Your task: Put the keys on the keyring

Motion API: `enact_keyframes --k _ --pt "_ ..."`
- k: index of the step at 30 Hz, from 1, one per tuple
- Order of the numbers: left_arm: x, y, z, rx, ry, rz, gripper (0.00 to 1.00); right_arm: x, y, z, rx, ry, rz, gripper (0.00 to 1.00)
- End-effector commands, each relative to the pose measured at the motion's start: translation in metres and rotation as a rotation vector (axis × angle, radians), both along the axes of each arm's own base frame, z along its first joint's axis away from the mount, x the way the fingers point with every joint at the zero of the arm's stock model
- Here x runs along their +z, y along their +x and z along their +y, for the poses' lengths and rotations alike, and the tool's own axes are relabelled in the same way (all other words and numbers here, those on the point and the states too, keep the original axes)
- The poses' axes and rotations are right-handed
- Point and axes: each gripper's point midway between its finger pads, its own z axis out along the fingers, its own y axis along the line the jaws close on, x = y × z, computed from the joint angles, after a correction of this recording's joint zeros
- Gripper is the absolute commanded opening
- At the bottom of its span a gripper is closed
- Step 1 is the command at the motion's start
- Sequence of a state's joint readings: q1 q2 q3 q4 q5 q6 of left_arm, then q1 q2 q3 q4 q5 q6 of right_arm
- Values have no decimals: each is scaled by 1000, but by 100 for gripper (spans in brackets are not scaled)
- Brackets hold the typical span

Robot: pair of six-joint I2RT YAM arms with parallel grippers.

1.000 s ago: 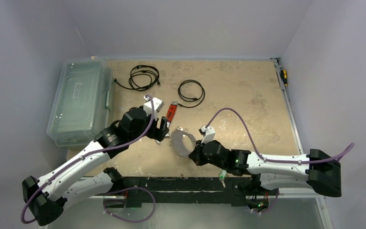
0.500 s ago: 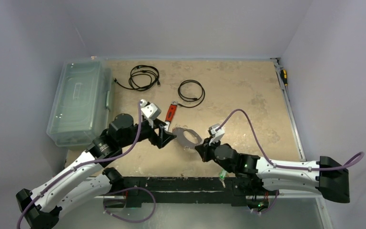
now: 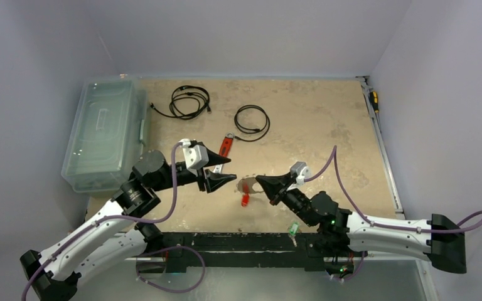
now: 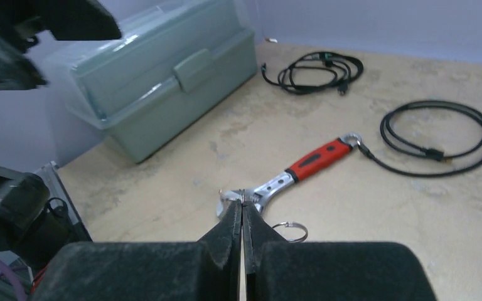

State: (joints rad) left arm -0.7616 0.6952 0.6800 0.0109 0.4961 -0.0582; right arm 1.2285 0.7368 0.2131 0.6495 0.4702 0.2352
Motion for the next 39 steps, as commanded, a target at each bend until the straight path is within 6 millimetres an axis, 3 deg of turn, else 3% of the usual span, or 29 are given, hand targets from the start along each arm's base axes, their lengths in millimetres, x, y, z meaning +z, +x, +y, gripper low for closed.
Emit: enact_keyframes --k 1,8,12,20,35,39 --pt "40 -4 -12 -88 -55 -130 47 59 -9 0 56 86 -201 0" --pt "47 -14 -24 -192 -72 -122 48 101 -28 -4 140 131 -318 0" --pt "41 -29 -26 -272 -93 -110 48 114 -37 -2 188 146 -341 0" --pt "33 -38 -28 -326 -109 -77 43 139 -51 2 260 206 -395 0" --pt "28 -40 -33 -361 -124 -25 35 164 -78 7 400 257 -451 0" --pt "27 -43 -34 -381 -126 -13 27 167 -80 10 412 258 -462 0"
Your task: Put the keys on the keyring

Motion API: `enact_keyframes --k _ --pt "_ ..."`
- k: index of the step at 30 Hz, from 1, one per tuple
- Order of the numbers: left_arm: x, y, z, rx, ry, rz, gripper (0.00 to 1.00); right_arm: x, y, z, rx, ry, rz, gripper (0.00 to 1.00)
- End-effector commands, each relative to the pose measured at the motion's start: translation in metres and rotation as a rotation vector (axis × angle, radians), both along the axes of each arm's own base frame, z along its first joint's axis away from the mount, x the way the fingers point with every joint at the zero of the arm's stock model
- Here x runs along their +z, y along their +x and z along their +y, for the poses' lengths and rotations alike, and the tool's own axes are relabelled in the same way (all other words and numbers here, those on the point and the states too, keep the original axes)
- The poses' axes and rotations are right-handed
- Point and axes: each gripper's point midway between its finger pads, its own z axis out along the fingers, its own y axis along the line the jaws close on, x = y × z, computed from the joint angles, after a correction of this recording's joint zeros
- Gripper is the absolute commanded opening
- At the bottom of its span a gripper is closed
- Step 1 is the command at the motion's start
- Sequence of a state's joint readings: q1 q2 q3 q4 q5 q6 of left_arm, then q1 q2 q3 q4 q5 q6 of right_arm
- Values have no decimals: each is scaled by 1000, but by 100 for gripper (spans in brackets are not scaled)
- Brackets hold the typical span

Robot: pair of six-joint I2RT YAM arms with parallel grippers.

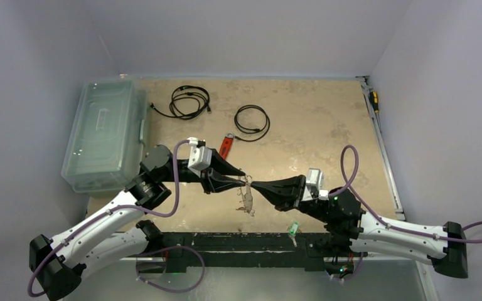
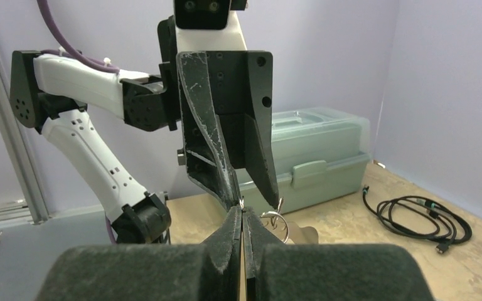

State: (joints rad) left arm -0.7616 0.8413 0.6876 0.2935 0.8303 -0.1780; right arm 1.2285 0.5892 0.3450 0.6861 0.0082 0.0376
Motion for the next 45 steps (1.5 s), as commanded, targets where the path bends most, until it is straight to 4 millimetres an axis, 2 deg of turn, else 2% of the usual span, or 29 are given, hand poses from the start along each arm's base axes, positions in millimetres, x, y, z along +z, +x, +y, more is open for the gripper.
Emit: enact_keyframes --k 1,12,14,17,21,23,24,26,29,32,37,41,45 --pt "5 -7 -2 -46 -26 -1 25 49 -10 -7 34 124 -65 0" --pt "5 -13 -2 -82 -33 14 22 53 -7 2 36 132 -73 0" --pt "5 -14 -2 -88 -33 15 16 54 -7 3 38 136 -74 0" --pt "8 -15 -1 -90 -40 10 0 54 -8 4 43 139 -76 0" --pt "11 -12 3 -47 -44 2 0 52 -6 4 34 129 -65 0" --pt "9 -8 4 -15 -19 -4 0 44 -5 3 31 94 -38 0" --pt "6 -4 5 5 1 -9 0 44 -4 2 25 87 -20 1" --pt "0 2 5 33 50 -7 0 28 8 -1 -40 2 22 17" --pt "-3 7 5 50 85 -2 0 22 14 -9 -90 -81 33 35" --pt "-8 10 4 56 122 6 0 20 11 -12 -84 -170 19 44" --pt "-18 11 5 63 181 45 0 9 3 -3 -24 -348 14 50" --pt "-23 6 7 49 197 53 0 12 0 6 8 -424 -11 40" --pt "-21 1 12 50 193 38 0 5 -1 15 43 -516 -19 42"
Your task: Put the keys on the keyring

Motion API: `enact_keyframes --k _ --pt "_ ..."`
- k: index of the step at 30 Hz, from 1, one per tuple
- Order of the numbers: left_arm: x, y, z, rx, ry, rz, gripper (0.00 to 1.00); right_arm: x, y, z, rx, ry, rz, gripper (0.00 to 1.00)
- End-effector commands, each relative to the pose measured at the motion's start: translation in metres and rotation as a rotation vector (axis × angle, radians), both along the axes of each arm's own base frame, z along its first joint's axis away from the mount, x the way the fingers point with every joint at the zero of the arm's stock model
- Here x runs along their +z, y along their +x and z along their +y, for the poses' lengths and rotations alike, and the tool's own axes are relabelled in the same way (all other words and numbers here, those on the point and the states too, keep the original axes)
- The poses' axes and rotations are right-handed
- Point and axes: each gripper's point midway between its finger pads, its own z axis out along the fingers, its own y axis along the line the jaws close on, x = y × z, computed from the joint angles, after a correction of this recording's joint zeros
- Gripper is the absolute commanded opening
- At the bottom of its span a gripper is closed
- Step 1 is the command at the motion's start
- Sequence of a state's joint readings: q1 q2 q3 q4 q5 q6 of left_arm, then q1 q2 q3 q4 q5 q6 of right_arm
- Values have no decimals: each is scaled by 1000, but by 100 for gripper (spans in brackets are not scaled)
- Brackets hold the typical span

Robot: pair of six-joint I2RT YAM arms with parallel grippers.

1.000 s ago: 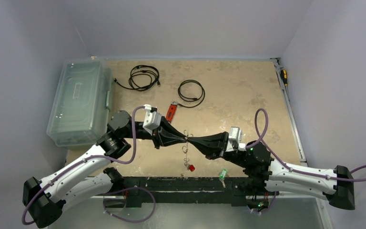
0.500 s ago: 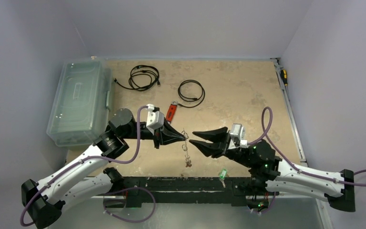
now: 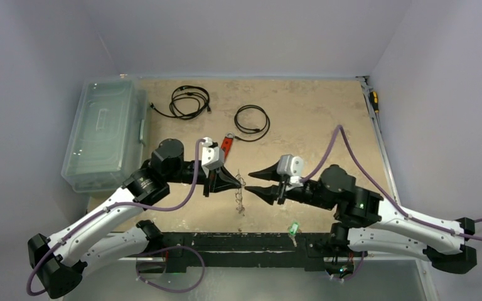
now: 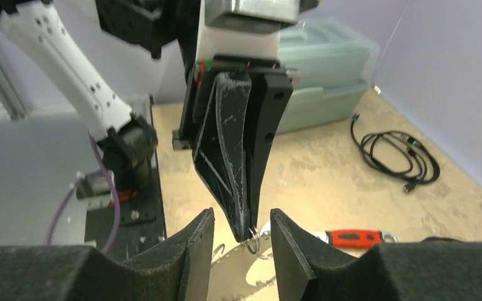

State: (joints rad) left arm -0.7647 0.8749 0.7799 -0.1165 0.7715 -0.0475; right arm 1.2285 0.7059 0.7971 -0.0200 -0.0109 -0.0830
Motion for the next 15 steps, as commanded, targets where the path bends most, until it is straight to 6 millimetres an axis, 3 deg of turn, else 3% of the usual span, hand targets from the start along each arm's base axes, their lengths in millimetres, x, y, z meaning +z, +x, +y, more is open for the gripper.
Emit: enact_keyframes --k 1,15 --pt "27 -7 5 -11 -55 -88 0 -11 -7 7 68 -142 -13 41" --pt "27 -20 8 -33 -60 -107 0 -17 -2 12 105 -233 10 35"
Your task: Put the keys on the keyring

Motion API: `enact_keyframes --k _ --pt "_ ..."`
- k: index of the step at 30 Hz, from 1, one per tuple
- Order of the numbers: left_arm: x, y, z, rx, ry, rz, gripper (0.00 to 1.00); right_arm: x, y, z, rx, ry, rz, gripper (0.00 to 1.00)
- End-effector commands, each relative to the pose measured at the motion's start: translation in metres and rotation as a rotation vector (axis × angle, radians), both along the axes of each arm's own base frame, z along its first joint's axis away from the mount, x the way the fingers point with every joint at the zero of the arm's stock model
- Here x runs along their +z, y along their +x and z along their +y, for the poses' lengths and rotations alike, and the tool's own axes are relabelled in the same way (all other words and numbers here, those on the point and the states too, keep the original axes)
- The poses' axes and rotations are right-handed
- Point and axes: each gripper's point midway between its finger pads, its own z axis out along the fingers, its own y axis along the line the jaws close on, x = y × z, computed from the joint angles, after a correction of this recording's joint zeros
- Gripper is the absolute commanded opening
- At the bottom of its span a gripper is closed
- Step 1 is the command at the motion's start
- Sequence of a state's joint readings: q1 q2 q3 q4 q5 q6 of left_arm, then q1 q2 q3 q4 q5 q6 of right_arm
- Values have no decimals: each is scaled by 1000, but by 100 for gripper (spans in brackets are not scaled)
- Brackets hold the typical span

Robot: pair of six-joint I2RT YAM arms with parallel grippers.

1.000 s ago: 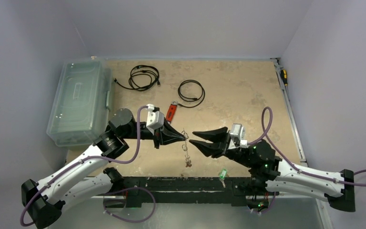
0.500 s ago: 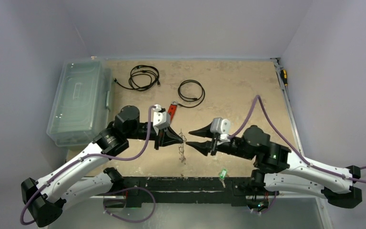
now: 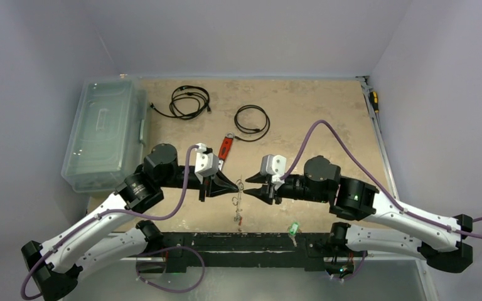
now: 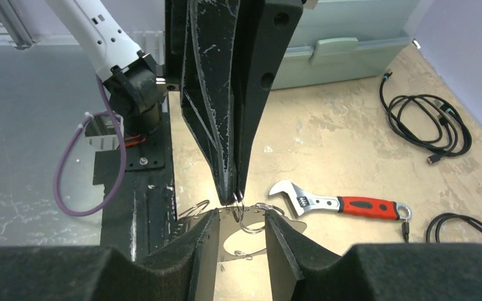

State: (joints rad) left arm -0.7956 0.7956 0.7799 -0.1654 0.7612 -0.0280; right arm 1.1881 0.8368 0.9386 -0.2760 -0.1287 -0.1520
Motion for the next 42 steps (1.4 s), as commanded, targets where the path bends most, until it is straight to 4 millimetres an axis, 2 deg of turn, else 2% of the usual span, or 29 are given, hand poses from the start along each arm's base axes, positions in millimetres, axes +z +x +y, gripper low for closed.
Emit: enact_keyframes --k 1,12,19,24,28,33,36,37,39,42 --pt "16 -3 0 -14 -42 -64 0 13 2 4 21 4 -11 34" --pt "13 -3 -1 -14 -37 -60 0 3 15 10 34 -15 13 24" --pt "12 -3 -2 -11 -34 -58 0 -4 11 15 77 -35 34 12" --pt "12 -3 -2 -9 -32 -57 0 -6 10 16 87 -35 35 9" --pt "12 -3 -2 -9 -32 -57 0 -7 8 17 99 -34 34 0" --pt "15 3 1 25 -40 -103 0 0 8 15 96 2 10 0" --pt "22 3 5 45 -64 -131 40 9 8 10 77 41 -11 0" --pt "23 2 7 49 -76 -140 48 11 8 8 72 51 -15 0" --pt "29 -1 11 57 -104 -164 55 18 9 5 61 79 -32 0" --pt "34 -3 12 52 -129 -187 53 24 8 2 58 109 -48 0"
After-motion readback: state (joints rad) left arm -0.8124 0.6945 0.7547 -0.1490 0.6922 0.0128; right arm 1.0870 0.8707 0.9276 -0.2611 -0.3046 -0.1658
